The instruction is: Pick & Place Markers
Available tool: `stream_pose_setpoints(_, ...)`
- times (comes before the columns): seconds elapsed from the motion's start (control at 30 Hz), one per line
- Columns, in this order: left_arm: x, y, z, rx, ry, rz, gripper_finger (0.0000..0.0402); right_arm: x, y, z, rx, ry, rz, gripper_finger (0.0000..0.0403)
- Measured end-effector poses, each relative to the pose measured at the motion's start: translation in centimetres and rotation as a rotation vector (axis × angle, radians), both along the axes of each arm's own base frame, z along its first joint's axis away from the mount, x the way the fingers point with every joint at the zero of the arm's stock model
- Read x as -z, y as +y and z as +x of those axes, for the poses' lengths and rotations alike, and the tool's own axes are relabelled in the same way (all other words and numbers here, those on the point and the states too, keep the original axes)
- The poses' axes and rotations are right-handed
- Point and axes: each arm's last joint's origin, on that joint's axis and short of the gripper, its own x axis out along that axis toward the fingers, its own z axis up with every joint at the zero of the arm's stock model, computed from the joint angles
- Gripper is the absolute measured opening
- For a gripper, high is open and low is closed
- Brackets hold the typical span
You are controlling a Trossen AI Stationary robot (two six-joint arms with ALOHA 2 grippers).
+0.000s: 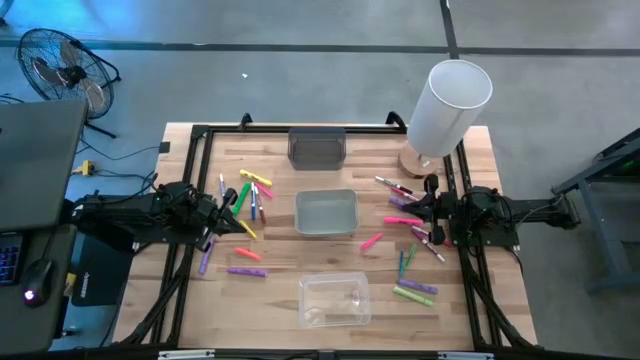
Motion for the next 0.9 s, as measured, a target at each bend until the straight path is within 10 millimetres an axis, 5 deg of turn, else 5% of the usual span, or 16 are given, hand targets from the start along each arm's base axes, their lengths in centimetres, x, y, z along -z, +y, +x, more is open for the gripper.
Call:
stream_pose_setpoints(0.5,0.0,0.0,0.0,-0.01,-0.003,0.0,0.0001,0.0,0.0,0.0,0.0,0.0,0.0,0.0)
stream_pose_setpoints(0.9,-1.5,1.0,0.2,-0.358,-0.062,-0.094,0.0001,0.0,0.0,0.0,0.0,0.0,0.0,0.0)
